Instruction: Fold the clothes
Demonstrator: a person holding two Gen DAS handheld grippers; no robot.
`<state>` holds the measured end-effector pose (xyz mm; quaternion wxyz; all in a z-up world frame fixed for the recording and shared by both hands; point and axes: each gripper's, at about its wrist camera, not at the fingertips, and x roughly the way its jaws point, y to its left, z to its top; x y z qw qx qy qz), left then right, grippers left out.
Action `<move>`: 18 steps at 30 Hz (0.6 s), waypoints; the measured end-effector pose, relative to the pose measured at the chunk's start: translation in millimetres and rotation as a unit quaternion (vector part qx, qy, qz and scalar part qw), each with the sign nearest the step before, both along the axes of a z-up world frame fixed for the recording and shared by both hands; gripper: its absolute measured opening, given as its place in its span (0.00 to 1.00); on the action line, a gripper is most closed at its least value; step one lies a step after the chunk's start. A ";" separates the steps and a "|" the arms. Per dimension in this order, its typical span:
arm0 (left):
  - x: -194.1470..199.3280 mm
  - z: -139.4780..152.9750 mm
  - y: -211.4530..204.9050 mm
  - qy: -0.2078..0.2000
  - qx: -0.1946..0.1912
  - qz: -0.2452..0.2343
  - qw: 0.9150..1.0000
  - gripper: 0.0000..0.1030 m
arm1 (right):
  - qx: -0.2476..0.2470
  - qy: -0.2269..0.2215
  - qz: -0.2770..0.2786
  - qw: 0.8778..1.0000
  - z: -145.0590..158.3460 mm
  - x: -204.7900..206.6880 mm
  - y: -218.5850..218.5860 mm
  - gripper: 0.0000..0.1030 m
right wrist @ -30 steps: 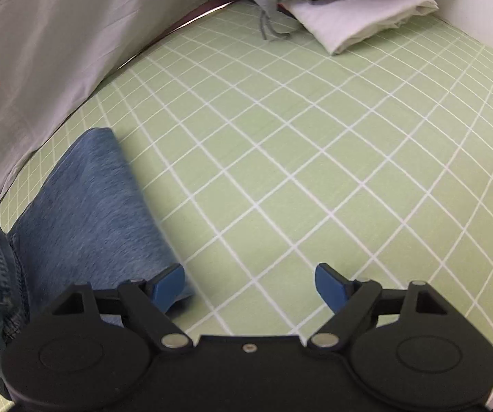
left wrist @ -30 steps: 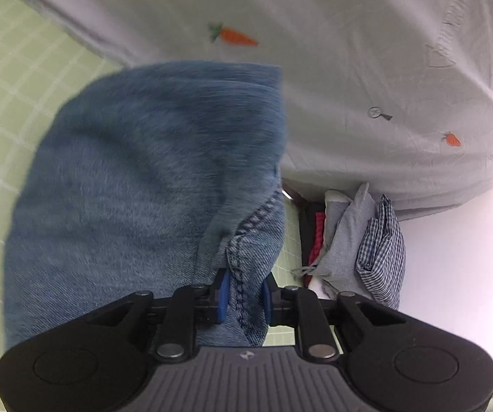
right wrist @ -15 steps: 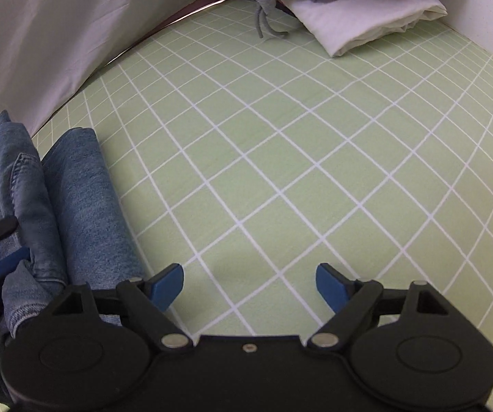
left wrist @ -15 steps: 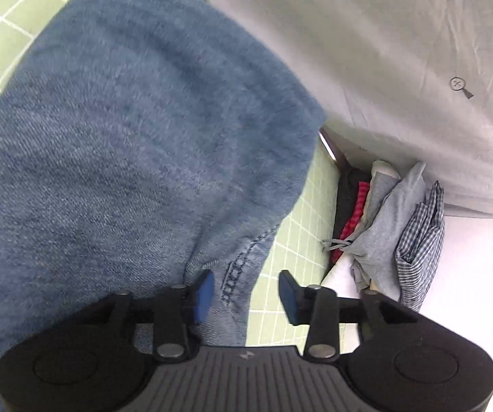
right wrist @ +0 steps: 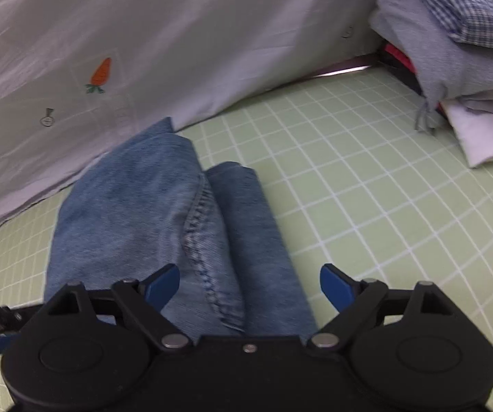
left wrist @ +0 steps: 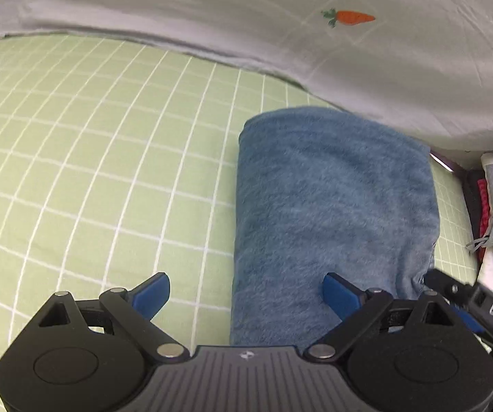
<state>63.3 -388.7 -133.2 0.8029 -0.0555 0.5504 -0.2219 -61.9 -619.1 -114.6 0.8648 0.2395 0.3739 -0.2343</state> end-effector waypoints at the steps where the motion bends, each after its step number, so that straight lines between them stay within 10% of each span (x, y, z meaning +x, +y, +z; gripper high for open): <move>1: -2.7 -1.9 3.0 0.000 -0.003 -0.002 1.000 0.93 | 0.001 -0.002 0.011 1.000 -3.3 10.5 2.3 0.89; 3: -6.8 -4.5 5.9 0.000 -0.006 -0.007 1.000 0.93 | -0.002 0.006 0.019 1.000 -11.1 25.4 4.0 0.87; 4: -7.0 -4.1 4.8 -0.001 -0.004 -0.010 1.000 0.93 | 0.000 0.011 0.023 1.000 -14.8 29.8 3.0 0.70; 5: -7.2 -3.0 3.7 -0.004 -0.002 -0.014 1.000 0.93 | 0.010 0.007 0.030 0.999 -16.5 30.8 1.0 0.34; 9: -12.5 4.5 -12.3 -0.028 0.006 -0.039 0.999 0.93 | 0.051 -0.047 0.049 0.996 1.9 9.1 -11.2 0.16; 12: -16.0 8.3 -22.5 -0.046 0.011 -0.064 0.997 0.93 | 0.066 -0.071 0.022 0.995 15.3 -12.1 -28.0 0.15; 15: -10.4 2.6 -31.3 -0.038 0.007 -0.079 0.996 0.93 | 0.027 -0.003 0.012 1.000 -5.6 -6.9 -43.7 0.18; 18: -1.6 -4.0 -33.8 -0.021 -0.008 -0.077 0.997 0.93 | 0.065 0.016 0.007 0.998 -27.4 -5.1 -60.9 0.54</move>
